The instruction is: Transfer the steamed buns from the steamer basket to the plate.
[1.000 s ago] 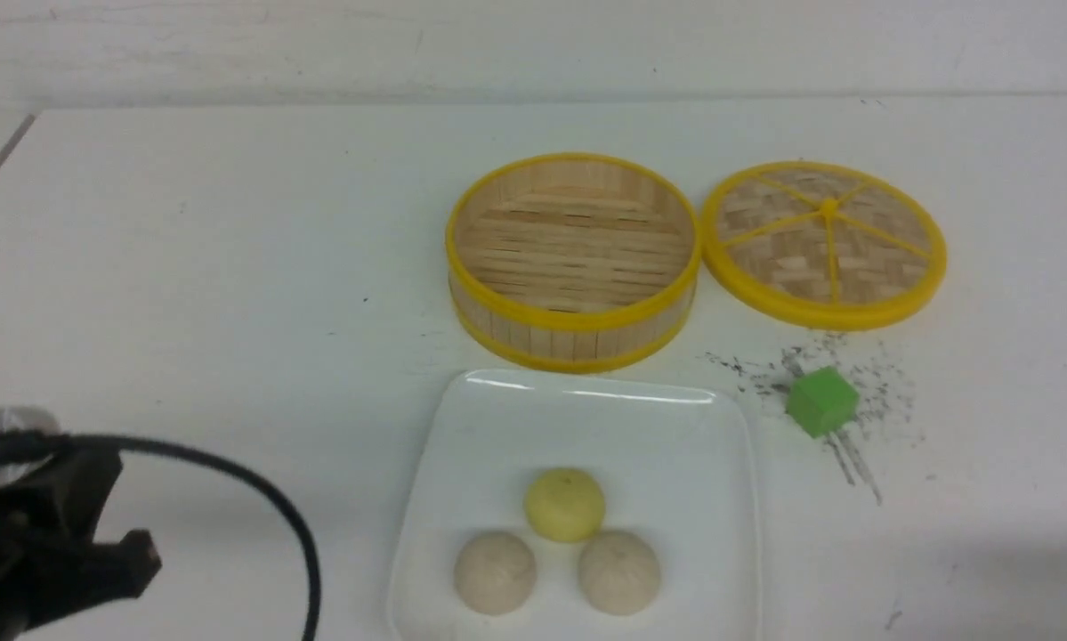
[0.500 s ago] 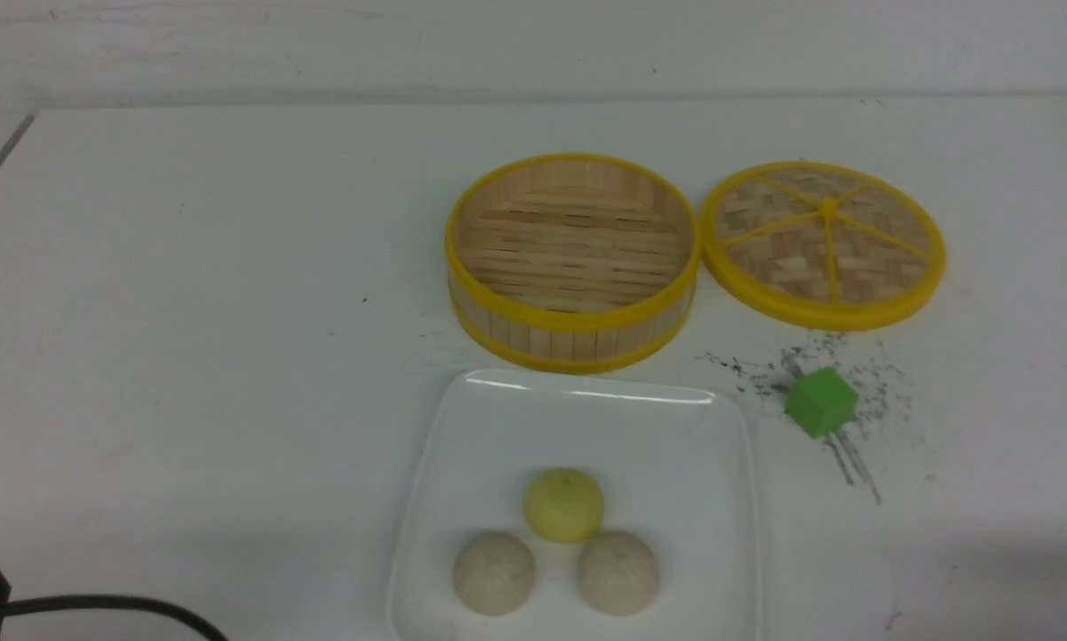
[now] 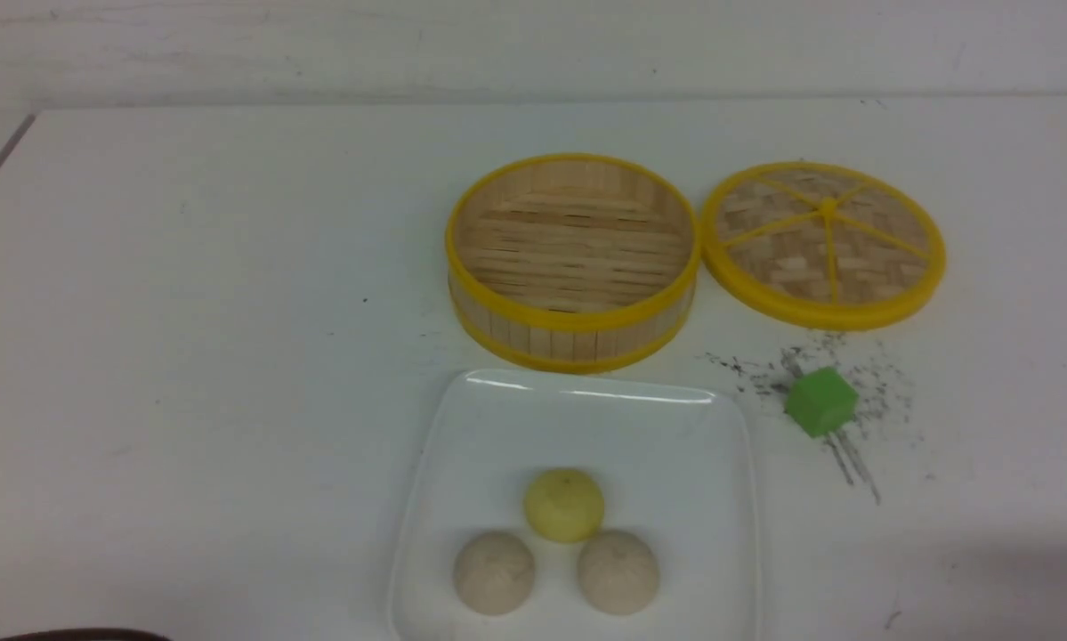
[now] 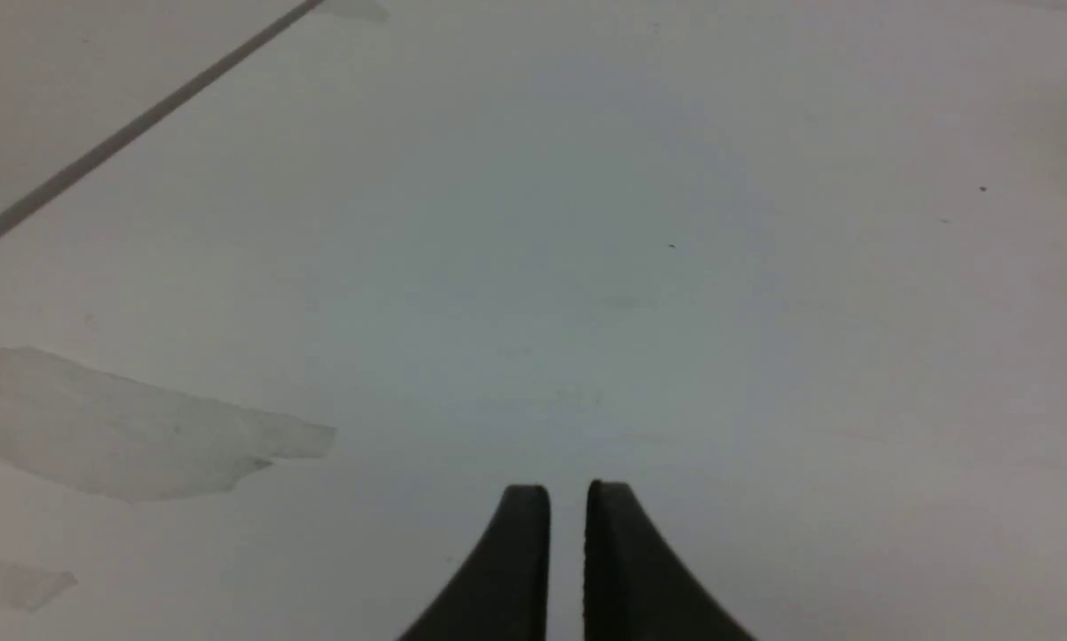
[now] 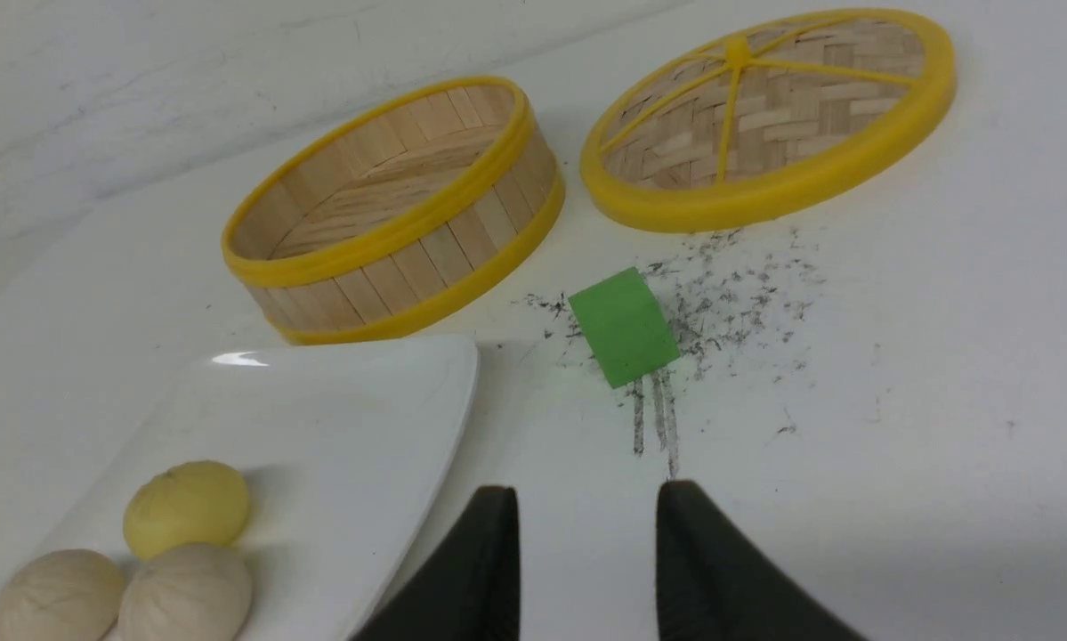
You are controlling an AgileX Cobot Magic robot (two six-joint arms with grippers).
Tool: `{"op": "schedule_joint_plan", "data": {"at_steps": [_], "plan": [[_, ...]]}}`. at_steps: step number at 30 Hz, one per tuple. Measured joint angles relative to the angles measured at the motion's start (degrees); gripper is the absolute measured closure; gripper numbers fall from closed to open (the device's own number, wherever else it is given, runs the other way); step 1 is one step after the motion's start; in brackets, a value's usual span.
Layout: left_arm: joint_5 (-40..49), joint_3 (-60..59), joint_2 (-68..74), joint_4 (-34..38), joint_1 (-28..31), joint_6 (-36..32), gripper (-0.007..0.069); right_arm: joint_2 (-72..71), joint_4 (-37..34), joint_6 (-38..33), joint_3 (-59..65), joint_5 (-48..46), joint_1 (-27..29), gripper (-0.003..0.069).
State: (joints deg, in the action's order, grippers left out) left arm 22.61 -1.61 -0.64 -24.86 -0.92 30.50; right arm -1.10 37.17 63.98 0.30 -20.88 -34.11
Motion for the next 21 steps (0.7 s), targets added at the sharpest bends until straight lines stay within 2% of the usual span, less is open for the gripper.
{"op": "schedule_joint_plan", "data": {"at_steps": [2,7,14,21], "plan": [[-0.11,0.05,0.00,2.45,0.00,-3.57,0.0533,0.00,0.00,0.00,0.07,0.05,0.00,0.0419],[-0.58,0.10,0.00,6.50,0.00,-7.42,0.0533,0.00,0.00,0.00,0.11,0.05,0.00,0.0419],[-1.22,0.10,0.00,13.65,0.00,-20.62,0.0529,0.00,0.00,0.00,0.11,0.05,0.00,0.0419],[-1.38,0.10,0.00,15.76,0.00,-25.50,0.0519,0.00,0.00,0.00,0.11,0.05,0.00,0.0419]]}}
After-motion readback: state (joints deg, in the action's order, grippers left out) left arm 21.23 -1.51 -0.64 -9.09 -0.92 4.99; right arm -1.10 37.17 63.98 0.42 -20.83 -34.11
